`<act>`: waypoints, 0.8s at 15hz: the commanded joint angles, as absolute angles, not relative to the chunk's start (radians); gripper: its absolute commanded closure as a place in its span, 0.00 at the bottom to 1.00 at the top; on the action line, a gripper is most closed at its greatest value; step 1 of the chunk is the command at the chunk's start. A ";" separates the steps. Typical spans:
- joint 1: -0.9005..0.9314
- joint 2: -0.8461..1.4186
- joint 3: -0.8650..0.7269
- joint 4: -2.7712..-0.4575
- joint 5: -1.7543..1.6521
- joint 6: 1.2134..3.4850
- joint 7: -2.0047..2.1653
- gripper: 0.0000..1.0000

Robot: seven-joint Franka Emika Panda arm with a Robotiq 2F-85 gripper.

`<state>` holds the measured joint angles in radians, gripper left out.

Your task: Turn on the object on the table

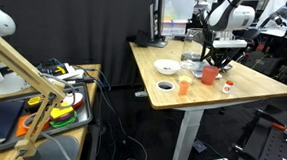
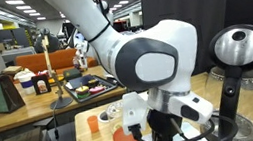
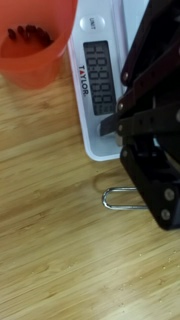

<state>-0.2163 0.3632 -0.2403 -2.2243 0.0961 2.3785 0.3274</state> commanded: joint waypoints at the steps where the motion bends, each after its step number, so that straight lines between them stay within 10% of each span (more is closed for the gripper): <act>1: -0.209 0.214 -0.247 -2.339 0.106 2.487 0.287 1.00; 12: -0.210 0.364 -0.247 -2.223 0.099 2.376 0.325 0.99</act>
<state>-0.2163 0.3631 -0.2403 -2.2244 0.0960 2.3785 0.3274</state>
